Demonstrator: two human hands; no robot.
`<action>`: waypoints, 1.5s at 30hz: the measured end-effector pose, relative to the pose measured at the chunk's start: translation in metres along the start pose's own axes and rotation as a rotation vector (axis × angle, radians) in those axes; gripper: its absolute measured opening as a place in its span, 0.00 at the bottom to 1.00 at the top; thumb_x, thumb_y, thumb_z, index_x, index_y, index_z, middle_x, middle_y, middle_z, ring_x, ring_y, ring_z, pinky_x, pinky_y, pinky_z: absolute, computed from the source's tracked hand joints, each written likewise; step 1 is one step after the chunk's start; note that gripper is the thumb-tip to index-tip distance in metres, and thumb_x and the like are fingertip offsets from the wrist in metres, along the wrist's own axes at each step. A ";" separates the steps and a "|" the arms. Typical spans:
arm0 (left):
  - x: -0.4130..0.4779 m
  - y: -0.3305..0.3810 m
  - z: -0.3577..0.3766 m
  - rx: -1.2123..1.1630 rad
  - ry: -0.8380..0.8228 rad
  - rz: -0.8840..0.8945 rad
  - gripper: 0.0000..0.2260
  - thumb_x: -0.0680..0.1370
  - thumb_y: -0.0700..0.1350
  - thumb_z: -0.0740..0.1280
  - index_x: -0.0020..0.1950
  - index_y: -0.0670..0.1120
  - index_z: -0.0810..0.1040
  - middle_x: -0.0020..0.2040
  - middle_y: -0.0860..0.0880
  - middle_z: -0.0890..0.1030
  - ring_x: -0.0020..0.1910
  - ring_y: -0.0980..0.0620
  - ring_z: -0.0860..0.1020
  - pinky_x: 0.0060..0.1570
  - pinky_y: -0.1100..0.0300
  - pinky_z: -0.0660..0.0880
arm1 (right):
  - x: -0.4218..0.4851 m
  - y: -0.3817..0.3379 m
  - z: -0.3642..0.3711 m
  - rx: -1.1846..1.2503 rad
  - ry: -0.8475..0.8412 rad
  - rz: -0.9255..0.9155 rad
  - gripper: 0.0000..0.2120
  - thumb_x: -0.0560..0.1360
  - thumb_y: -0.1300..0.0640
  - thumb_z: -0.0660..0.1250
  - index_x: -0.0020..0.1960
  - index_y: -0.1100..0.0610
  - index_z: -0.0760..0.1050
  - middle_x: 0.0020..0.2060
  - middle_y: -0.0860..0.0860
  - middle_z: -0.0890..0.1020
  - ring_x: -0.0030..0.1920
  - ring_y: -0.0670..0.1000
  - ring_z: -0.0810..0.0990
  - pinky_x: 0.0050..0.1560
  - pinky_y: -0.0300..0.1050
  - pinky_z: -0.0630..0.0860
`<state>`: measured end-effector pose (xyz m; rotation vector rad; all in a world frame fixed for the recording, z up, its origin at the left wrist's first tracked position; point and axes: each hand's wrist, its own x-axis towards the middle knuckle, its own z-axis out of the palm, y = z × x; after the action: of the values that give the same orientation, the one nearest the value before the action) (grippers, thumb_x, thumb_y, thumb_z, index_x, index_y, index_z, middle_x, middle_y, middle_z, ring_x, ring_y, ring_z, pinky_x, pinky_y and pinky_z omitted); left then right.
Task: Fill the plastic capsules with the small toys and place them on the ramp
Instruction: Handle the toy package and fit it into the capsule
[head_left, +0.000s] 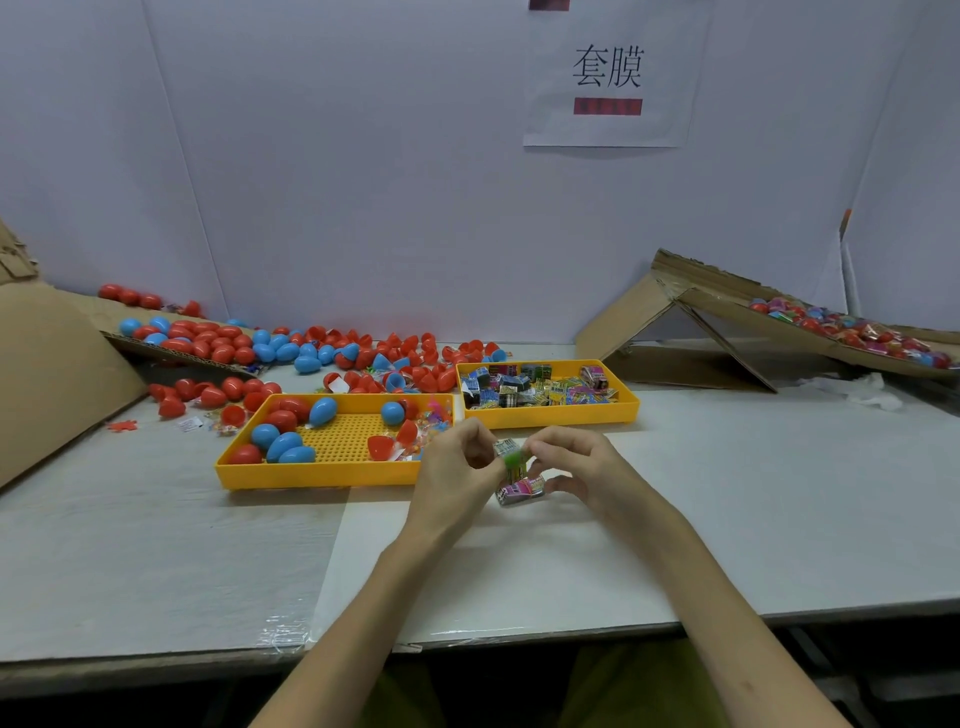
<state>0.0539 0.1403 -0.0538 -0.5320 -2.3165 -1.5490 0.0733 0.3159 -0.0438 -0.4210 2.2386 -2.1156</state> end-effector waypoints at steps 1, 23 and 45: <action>0.000 0.000 0.000 0.025 -0.002 0.030 0.12 0.74 0.35 0.74 0.37 0.46 0.73 0.34 0.44 0.79 0.36 0.47 0.80 0.38 0.49 0.79 | 0.000 0.000 0.001 0.006 -0.026 0.006 0.08 0.74 0.48 0.72 0.44 0.52 0.84 0.41 0.49 0.83 0.44 0.47 0.81 0.43 0.39 0.78; -0.003 0.007 -0.002 -0.119 0.003 0.031 0.09 0.77 0.45 0.72 0.39 0.44 0.79 0.29 0.49 0.81 0.28 0.51 0.81 0.28 0.60 0.78 | 0.001 -0.003 -0.007 0.293 0.042 -0.083 0.05 0.71 0.59 0.69 0.37 0.56 0.80 0.38 0.53 0.79 0.38 0.48 0.77 0.42 0.39 0.76; -0.006 0.011 -0.005 -0.026 0.174 0.062 0.09 0.81 0.42 0.67 0.40 0.49 0.77 0.31 0.53 0.79 0.32 0.57 0.80 0.34 0.67 0.76 | -0.003 -0.009 -0.003 0.231 0.041 0.035 0.07 0.70 0.56 0.71 0.46 0.53 0.86 0.52 0.55 0.86 0.56 0.56 0.84 0.49 0.43 0.79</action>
<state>0.0645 0.1383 -0.0460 -0.4519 -2.1328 -1.5341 0.0768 0.3193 -0.0355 -0.3273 1.9713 -2.3479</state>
